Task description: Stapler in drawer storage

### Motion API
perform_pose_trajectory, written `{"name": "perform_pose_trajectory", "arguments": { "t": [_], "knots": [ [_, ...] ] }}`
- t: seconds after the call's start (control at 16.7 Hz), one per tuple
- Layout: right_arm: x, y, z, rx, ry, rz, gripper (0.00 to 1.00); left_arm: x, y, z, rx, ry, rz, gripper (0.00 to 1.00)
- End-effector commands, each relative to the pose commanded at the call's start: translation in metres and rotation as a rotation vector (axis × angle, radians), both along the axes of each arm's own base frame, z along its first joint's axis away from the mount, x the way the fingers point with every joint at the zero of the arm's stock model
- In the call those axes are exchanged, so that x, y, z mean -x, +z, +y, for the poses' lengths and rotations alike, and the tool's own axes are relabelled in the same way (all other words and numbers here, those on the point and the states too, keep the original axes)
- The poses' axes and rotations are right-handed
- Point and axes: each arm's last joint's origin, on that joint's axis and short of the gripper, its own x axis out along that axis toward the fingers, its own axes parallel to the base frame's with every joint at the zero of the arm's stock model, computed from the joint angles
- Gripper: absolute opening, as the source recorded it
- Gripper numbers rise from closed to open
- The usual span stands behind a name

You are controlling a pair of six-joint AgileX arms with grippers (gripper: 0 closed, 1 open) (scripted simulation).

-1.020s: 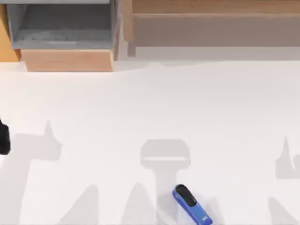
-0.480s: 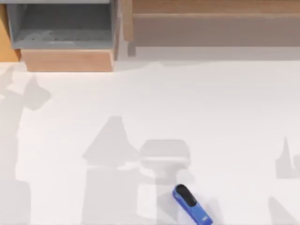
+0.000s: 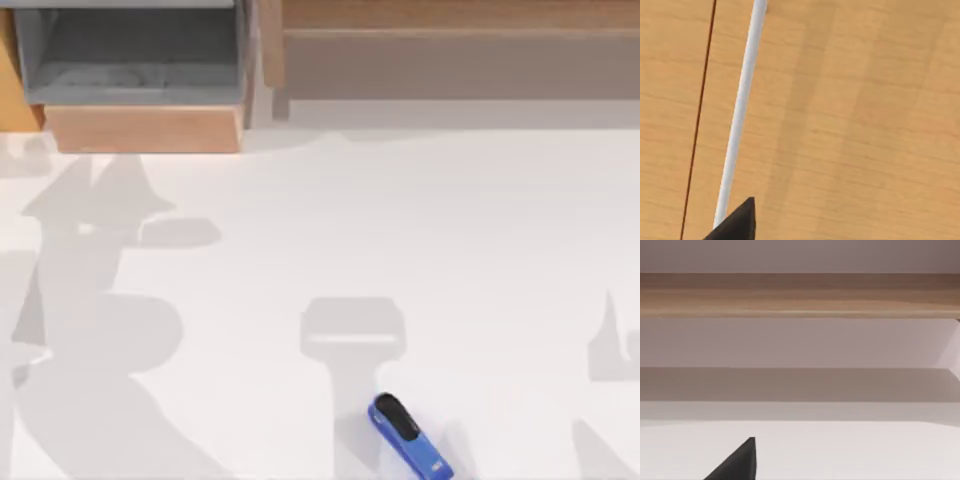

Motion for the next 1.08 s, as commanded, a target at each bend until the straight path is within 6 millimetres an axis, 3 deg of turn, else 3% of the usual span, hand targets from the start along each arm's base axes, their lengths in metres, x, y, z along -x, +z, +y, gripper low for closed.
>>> {"name": "perform_pose_trajectory", "arguments": {
  "t": [0.24,0.42,0.84,1.08],
  "knots": [
    [0.000,0.000,0.000,0.000,0.000,0.000,1.00,-0.023,-0.051,0.030,-0.162,0.005,0.002,1.00],
    [0.000,0.000,0.000,0.000,0.000,0.000,1.00,-0.029,-0.074,0.042,-0.225,0.008,0.004,1.00],
    [0.000,0.000,0.000,0.000,0.000,0.000,1.00,-0.031,-0.077,0.042,-0.231,0.006,0.006,1.00],
    [0.000,0.000,0.000,0.000,0.000,0.000,1.00,-0.046,-0.077,0.044,-0.234,0.009,0.004,1.00]
  ]
}}
